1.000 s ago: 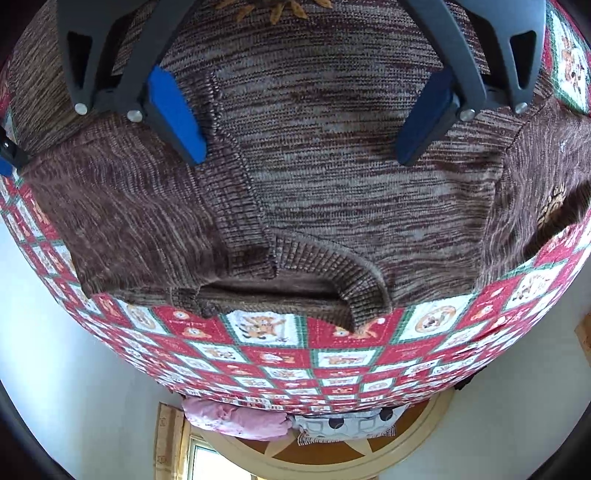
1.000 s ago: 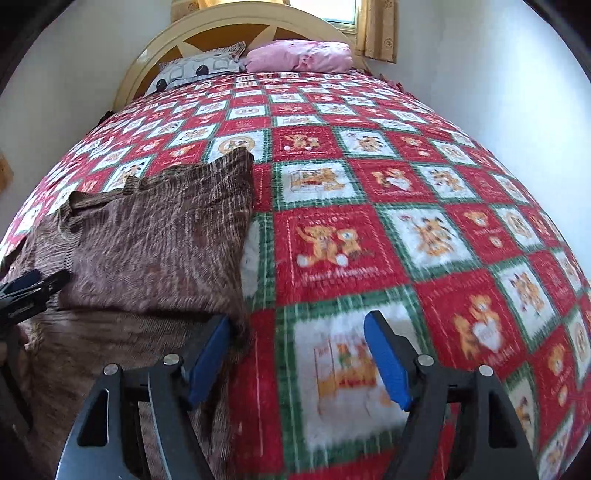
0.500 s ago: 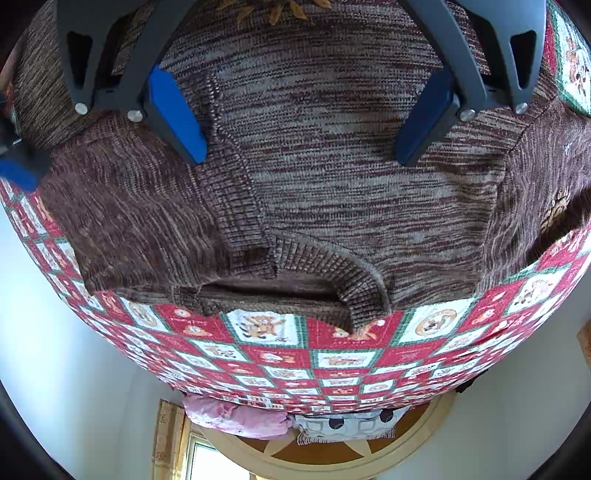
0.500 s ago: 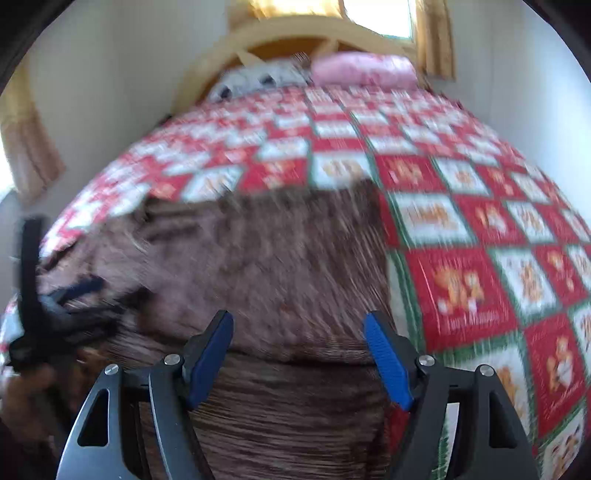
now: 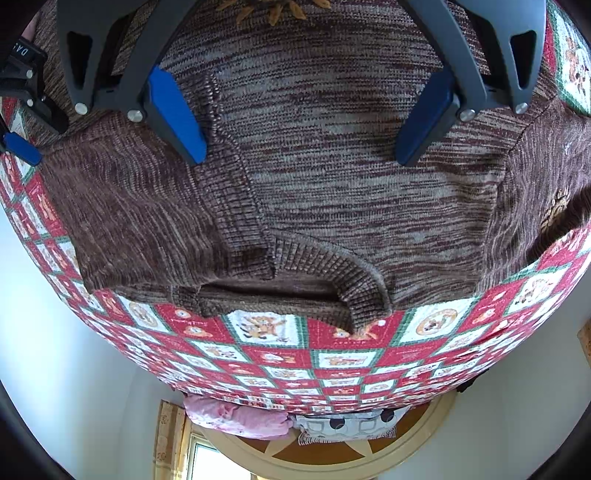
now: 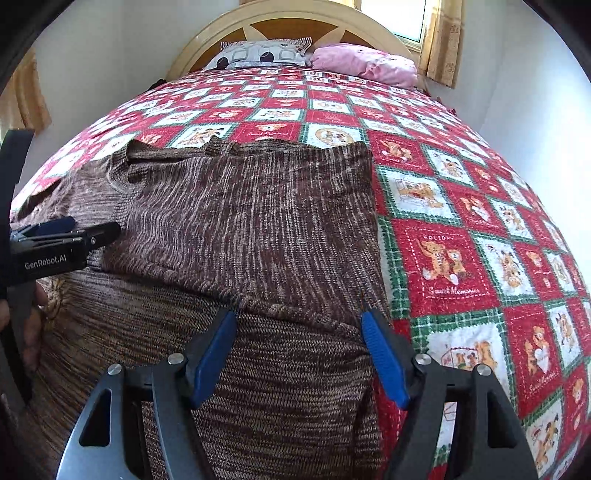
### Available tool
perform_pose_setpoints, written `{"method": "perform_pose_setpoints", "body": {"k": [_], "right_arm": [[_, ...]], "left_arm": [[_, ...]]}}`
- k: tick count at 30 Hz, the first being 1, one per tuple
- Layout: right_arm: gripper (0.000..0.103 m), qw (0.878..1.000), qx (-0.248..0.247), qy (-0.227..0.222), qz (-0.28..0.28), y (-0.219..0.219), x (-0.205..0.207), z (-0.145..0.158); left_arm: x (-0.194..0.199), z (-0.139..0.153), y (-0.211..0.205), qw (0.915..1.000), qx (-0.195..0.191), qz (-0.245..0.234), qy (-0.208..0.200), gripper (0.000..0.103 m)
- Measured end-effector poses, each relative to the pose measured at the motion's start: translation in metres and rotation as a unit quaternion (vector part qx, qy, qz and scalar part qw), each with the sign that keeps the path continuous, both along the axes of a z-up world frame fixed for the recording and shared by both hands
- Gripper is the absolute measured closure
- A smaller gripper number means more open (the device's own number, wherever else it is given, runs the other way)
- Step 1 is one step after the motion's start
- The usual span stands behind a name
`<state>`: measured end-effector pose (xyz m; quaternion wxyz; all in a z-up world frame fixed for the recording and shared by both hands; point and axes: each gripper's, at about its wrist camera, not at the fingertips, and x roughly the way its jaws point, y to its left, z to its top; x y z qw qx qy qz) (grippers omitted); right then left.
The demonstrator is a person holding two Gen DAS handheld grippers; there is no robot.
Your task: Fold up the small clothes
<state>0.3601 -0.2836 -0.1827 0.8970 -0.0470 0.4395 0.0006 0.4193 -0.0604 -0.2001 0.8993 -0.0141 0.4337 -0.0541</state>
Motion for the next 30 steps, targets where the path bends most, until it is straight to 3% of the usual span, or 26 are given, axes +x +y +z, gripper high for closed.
{"method": "perform_pose_setpoints", "body": {"k": [13,16,21,26,30], "right_arm": [[0.031,1.0,0.009,-0.018,-0.012,-0.001,-0.042,0.007],[0.031,1.0,0.01,-0.02,-0.013,0.0,-0.045,0.007],[0.031,0.999,0.018,-0.029,-0.01,-0.002,-0.056,0.006],[0.028,0.999,0.02,-0.029,-0.012,-0.002,-0.056,0.003],[0.027,0.999,0.02,-0.032,-0.014,-0.003,-0.057,0.002]], "left_arm": [[-0.017,0.01,0.023,0.9998,-0.016,-0.007,0.012,0.0],[-0.022,0.014,0.028,0.9996,-0.025,-0.008,0.006,0.0],[-0.039,0.018,0.033,0.9997,-0.008,-0.022,-0.011,0.0],[-0.055,0.033,0.06,0.9989,-0.028,-0.02,-0.031,0.0],[-0.06,0.044,0.085,0.9985,-0.014,-0.001,-0.053,0.0]]}}
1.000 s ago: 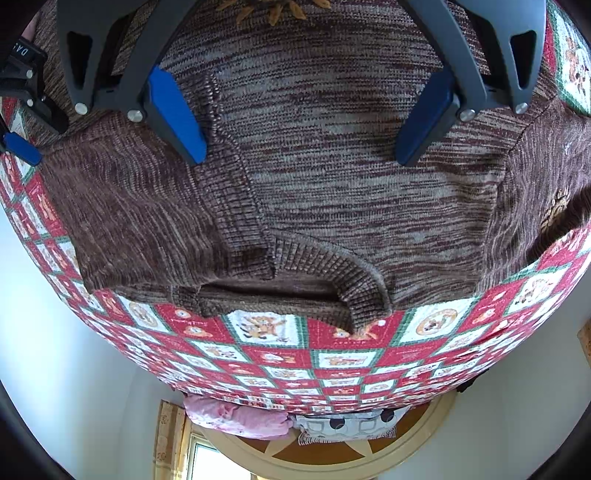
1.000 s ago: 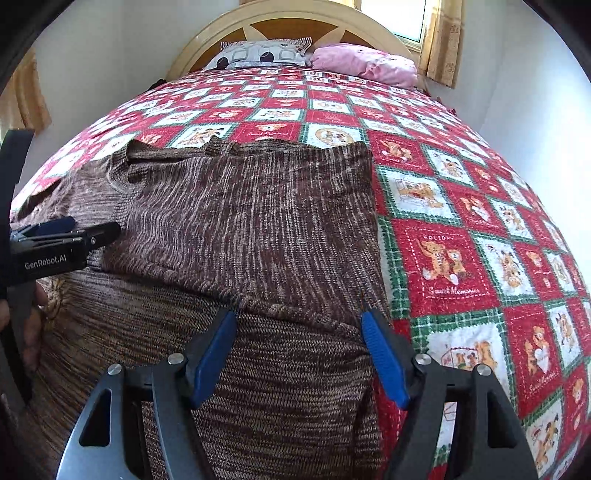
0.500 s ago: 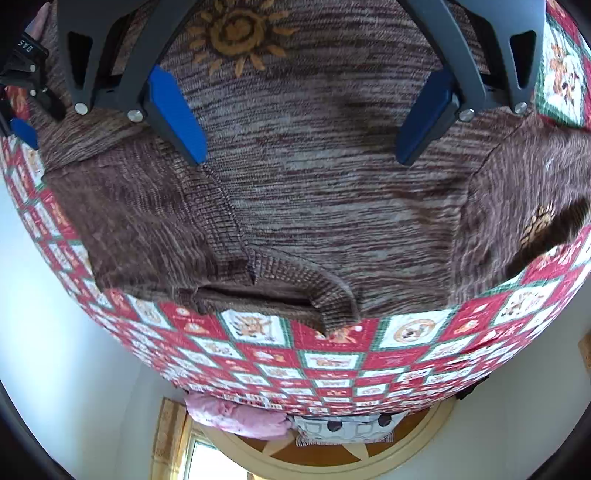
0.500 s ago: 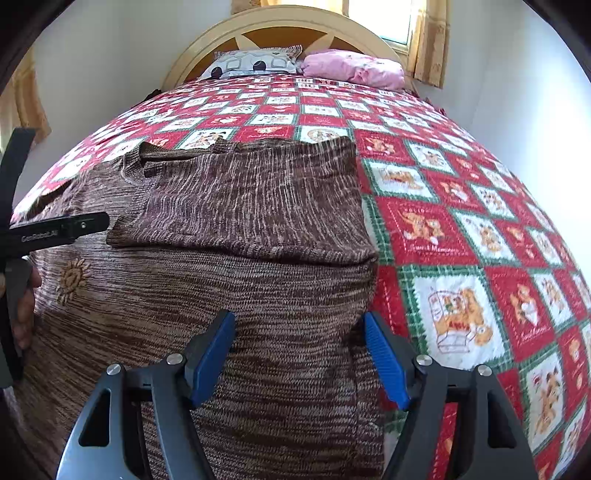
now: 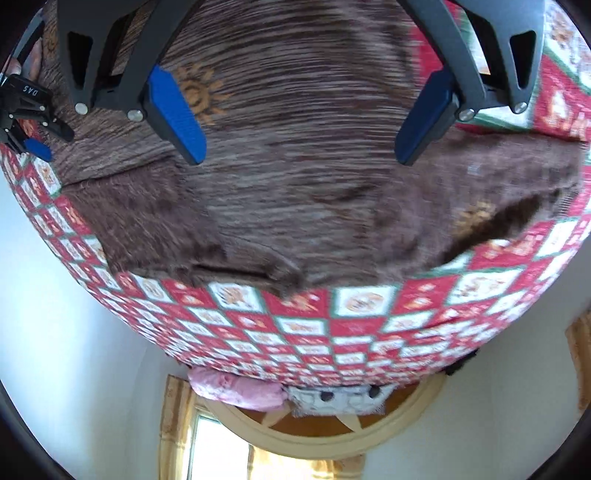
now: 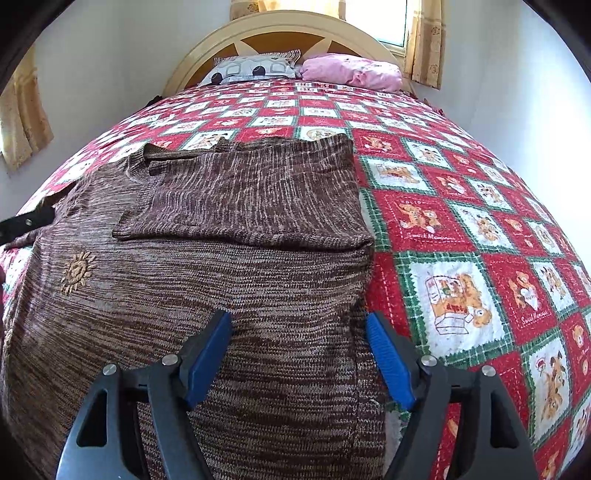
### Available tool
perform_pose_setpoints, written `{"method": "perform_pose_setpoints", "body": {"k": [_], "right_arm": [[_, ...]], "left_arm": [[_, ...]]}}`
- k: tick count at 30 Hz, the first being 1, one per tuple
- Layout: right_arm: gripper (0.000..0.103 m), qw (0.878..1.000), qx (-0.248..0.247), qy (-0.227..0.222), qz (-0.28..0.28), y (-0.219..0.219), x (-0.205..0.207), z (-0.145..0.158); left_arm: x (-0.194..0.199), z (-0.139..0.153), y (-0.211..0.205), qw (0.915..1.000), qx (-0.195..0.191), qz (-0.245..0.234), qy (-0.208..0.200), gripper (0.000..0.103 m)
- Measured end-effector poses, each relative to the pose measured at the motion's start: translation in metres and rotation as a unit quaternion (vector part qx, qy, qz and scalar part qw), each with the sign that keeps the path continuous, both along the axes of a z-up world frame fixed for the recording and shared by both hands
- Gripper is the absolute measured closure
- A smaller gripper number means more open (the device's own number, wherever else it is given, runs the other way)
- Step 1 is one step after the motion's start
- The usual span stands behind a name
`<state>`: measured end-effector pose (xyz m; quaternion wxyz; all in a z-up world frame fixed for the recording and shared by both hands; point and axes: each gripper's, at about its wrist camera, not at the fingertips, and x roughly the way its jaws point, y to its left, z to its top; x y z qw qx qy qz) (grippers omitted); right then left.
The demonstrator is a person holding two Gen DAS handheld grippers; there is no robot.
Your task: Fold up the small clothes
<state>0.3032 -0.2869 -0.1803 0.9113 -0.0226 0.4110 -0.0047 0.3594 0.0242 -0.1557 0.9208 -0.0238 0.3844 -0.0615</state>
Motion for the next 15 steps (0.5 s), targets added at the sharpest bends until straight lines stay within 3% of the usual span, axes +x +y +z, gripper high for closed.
{"method": "perform_pose_setpoints", "body": {"k": [15], "right_arm": [[0.026,1.0,-0.014,-0.006,-0.003,0.003,-0.002,0.001]], "left_arm": [[-0.028,-0.016,0.125,0.9901,0.009,0.139,0.017,0.0]]}}
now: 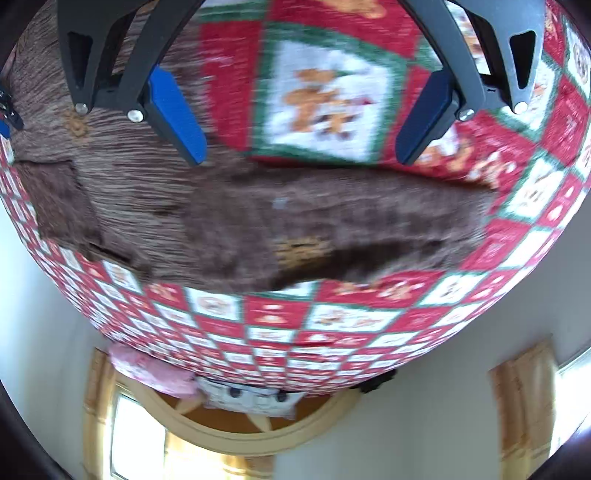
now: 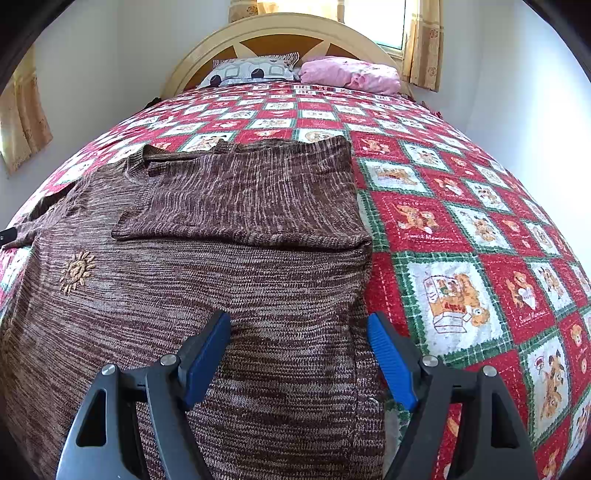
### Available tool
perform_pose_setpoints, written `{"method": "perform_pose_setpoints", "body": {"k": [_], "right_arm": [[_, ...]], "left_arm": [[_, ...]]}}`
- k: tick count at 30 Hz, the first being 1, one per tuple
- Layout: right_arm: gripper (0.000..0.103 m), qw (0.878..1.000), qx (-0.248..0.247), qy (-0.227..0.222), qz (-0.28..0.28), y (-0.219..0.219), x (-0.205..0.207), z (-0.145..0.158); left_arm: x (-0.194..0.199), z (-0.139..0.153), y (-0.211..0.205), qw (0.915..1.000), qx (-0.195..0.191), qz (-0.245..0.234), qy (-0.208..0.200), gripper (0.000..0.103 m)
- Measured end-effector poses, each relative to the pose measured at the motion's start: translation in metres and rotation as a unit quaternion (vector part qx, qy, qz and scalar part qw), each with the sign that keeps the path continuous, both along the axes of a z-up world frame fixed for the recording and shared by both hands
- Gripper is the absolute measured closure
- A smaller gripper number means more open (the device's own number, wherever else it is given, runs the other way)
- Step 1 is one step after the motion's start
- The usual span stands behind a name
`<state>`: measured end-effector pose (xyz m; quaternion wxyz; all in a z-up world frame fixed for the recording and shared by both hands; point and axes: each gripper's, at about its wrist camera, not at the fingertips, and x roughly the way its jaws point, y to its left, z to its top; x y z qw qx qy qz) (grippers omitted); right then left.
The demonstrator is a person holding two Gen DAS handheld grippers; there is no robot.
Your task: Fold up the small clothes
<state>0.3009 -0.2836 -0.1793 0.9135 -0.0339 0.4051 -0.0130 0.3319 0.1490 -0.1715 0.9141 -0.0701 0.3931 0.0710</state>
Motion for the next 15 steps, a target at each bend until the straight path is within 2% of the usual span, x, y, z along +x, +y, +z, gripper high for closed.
{"method": "perform_pose_setpoints", "body": {"k": [3,6,8,11,15], "right_arm": [[0.026,1.0,-0.017,-0.004,0.0,0.008,-0.003,0.006],[0.026,1.0,0.003,-0.011,0.018,0.022,-0.01,0.014],[0.026,0.999,0.014,-0.016,0.039,0.039,-0.014,0.019],[0.026,0.996,0.007,-0.026,0.081,0.071,-0.02,0.026],[0.026,0.989,-0.014,-0.039,0.142,0.117,-0.028,0.029]], "left_arm": [[-0.004,-0.004,0.029,0.9996,-0.011,0.025,0.003,0.0],[-0.007,-0.009,0.06,0.998,-0.019,0.059,0.01,0.0],[-0.01,-0.013,0.082,0.9955,-0.048,0.081,0.011,0.001],[-0.014,-0.018,0.111,0.988,-0.107,0.111,0.009,0.009],[-0.013,-0.022,0.124,0.9788,-0.16,0.127,0.009,0.02]]}}
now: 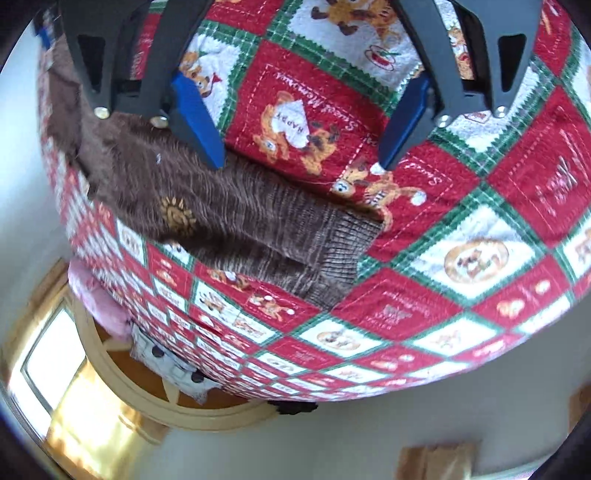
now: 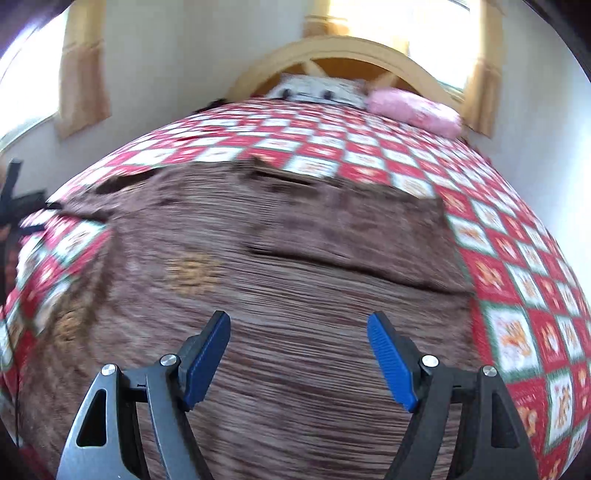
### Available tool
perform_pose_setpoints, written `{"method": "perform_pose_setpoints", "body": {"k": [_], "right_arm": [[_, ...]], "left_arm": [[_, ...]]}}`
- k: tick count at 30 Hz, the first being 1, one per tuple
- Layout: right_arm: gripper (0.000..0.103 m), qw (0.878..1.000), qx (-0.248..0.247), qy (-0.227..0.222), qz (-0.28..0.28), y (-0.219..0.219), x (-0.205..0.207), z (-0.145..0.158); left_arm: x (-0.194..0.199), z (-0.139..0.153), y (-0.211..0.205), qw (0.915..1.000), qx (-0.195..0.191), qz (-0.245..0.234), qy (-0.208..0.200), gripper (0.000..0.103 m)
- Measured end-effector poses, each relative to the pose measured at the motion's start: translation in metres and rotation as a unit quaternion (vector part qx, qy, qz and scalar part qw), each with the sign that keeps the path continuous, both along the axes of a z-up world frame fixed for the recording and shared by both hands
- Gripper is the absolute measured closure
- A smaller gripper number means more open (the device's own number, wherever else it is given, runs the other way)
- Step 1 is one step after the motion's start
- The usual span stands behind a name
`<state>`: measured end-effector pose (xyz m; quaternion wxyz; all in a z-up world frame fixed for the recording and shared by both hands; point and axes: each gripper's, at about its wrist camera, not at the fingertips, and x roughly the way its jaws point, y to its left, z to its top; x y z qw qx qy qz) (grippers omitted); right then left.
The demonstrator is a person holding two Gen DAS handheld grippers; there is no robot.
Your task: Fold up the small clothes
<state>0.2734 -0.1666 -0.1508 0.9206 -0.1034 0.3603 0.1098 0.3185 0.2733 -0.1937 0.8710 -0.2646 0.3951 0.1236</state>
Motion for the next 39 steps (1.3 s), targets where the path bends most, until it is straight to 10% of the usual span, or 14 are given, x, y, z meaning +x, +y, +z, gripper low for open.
{"method": "perform_pose_setpoints", "body": {"k": [13,18,32,39], "right_arm": [[0.026,0.999,-0.009,0.008,0.039,0.047,0.001,-0.023],[0.026,0.999,0.01,0.021,0.023,0.037,0.004,-0.026],[0.026,1.0,0.006,0.018,0.005,0.035,0.003,-0.029],[0.026,0.999,0.023,0.025,-0.008,0.027,0.004,-0.031]], "left_arm": [[0.028,-0.011,0.031,0.9949,-0.091,0.037,-0.02,0.05],[0.036,-0.015,0.035,0.9953,-0.086,0.043,-0.015,0.091],[0.031,0.042,-0.017,0.9956,0.029,-0.02,-0.087,0.095],[0.044,0.09,-0.087,0.9845,0.025,-0.101,-0.141,0.095]]}}
